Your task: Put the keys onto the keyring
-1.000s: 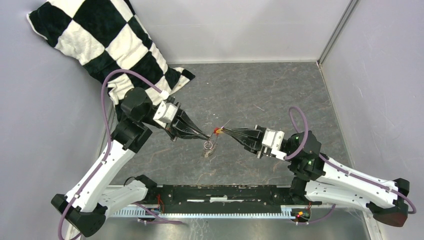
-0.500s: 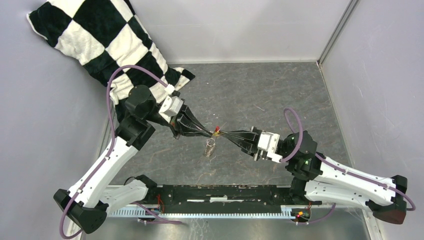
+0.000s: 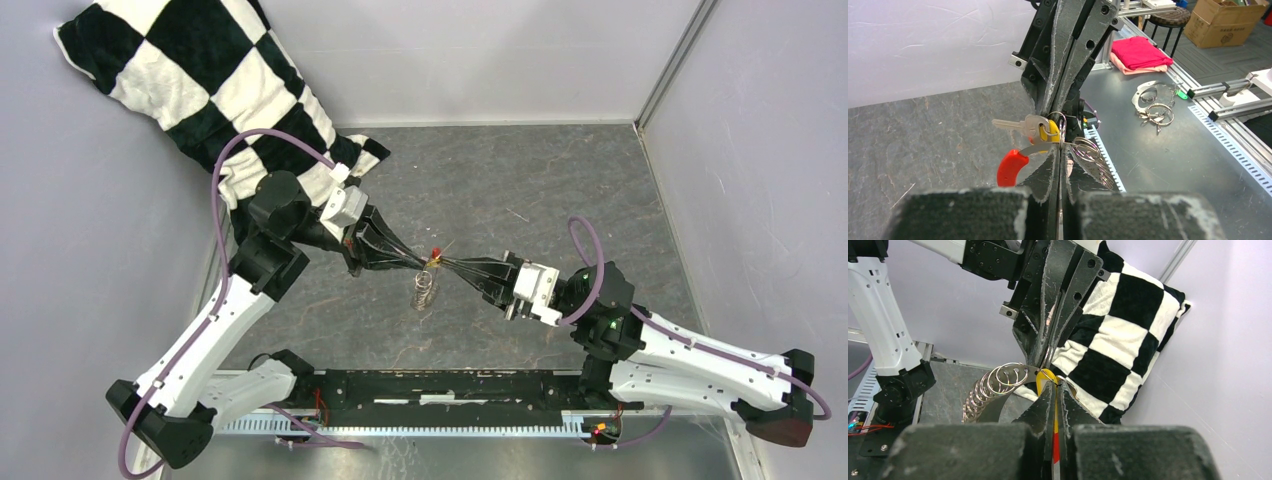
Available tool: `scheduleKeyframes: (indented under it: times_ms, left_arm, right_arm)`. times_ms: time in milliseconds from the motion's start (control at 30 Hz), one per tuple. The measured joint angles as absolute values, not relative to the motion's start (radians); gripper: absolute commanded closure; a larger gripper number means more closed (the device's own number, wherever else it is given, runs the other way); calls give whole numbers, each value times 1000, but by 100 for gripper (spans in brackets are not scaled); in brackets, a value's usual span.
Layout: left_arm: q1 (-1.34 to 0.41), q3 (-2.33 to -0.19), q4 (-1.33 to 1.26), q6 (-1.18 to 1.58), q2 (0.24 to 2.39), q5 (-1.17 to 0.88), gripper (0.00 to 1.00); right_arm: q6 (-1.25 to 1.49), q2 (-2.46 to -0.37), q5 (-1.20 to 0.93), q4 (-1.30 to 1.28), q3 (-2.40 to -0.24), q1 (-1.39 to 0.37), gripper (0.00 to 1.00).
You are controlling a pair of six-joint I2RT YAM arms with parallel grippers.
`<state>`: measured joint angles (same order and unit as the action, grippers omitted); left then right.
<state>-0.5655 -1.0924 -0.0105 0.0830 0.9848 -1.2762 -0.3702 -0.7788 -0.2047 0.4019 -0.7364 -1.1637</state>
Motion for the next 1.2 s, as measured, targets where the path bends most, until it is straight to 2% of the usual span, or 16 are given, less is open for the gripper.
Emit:
scheduleKeyframes:
  times_ms: [1200]
  left_arm:
    - [-568,-1085,103,72,949,-1158,98]
  right_arm:
    - [-461,-801,-86,348,-770,-1203,99]
